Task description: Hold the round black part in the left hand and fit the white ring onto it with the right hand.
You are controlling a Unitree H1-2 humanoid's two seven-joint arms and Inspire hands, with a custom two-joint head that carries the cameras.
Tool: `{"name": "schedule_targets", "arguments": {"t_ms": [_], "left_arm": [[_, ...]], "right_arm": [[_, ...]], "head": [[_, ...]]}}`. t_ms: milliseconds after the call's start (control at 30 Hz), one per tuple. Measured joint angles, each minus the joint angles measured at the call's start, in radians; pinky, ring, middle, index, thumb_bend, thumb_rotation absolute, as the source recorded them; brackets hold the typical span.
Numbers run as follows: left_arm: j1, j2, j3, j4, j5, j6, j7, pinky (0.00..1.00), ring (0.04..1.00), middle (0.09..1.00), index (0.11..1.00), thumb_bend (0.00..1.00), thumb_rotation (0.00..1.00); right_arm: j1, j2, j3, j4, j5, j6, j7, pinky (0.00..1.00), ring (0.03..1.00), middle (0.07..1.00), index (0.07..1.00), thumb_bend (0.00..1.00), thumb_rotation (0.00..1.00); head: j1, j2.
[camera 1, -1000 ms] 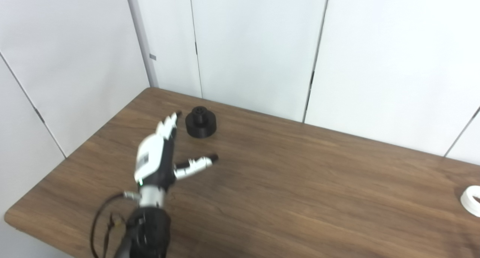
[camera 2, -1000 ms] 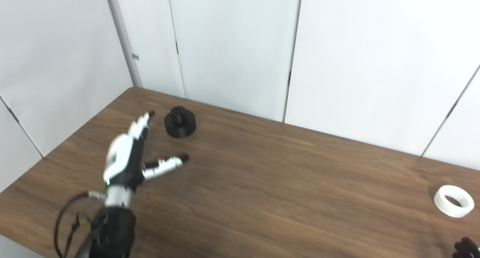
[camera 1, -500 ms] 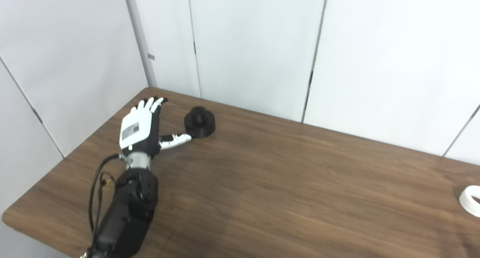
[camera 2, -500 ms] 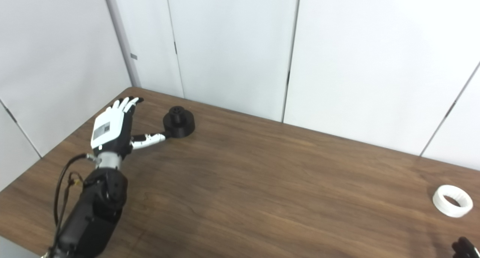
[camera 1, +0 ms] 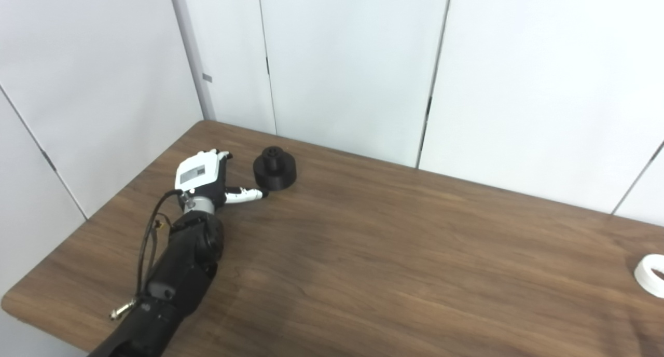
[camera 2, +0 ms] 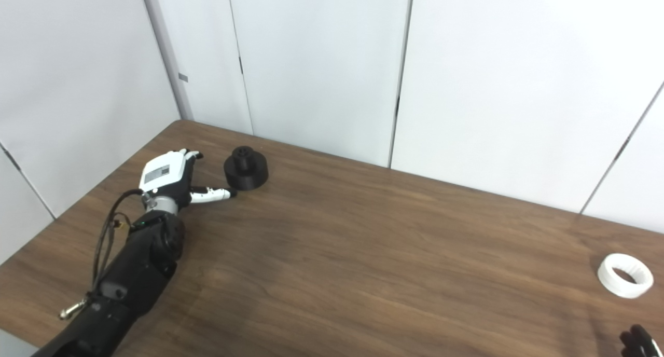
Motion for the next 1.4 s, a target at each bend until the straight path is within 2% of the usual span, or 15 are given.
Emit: {"name": "schedule_targets", "arguments": {"t_ms": [167, 267, 400, 767, 1000, 1200, 1400], "left_arm": [[-0.036, 0.043, -0.057, 0.046, -0.046, -0.014, -0.088, 1.0, 1.0, 0.992, 0.921, 1.0, 0.64], [-0.045, 0.055, -0.074, 0.065, -0.072, -0.029, -0.101, 1.0, 0.997, 0.983, 0.918, 1.0, 0.64], [-0.05, 0.056, -0.091, 0.102, -0.082, -0.054, -0.091, 1.0, 0.994, 0.976, 0.915, 1.0, 0.64], [-0.106, 0.049, -0.091, 0.213, -0.13, -0.123, 0.016, 1.0, 0.983, 0.956, 0.896, 1.0, 0.57], [-0.133, 0.04, -0.1, 0.258, -0.153, -0.137, 0.04, 1.0, 0.988, 0.957, 0.896, 1.0, 0.57], [-0.168, 0.033, -0.105, 0.298, -0.18, -0.167, 0.044, 1.0, 0.986, 0.956, 0.88, 1.0, 0.55], [-0.195, 0.032, -0.123, 0.307, -0.198, -0.167, 0.034, 0.99, 0.981, 0.954, 0.88, 1.0, 0.55]], "right_arm": [[0.001, 0.001, 0.002, -0.002, -0.008, 0.0, -0.001, 1.0, 1.0, 0.95, 0.948, 0.78, 1.0], [0.001, 0.002, 0.002, -0.005, -0.009, 0.002, -0.002, 1.0, 1.0, 0.948, 0.948, 0.79, 1.0], [0.002, 0.004, 0.004, -0.01, -0.011, 0.005, -0.006, 1.0, 1.0, 0.945, 0.953, 0.79, 1.0], [0.006, 0.004, 0.008, -0.015, -0.016, 0.005, -0.01, 1.0, 1.0, 0.944, 0.949, 0.8, 1.0], [0.009, 0.009, 0.018, -0.026, -0.026, 0.008, -0.021, 1.0, 1.0, 0.945, 0.952, 0.82, 1.0], [0.014, 0.012, 0.019, -0.032, -0.027, 0.009, -0.023, 1.0, 1.0, 0.947, 0.958, 0.84, 1.0], [0.016, 0.013, 0.02, -0.036, -0.027, 0.011, -0.025, 1.0, 1.0, 0.947, 0.961, 0.84, 1.0]], "head": [[-0.003, 0.002], [-0.006, 0.003], [-0.009, 0.002], [-0.02, 0.005], [-0.028, 0.005], [-0.031, 0.008], [-0.038, 0.011]]}}
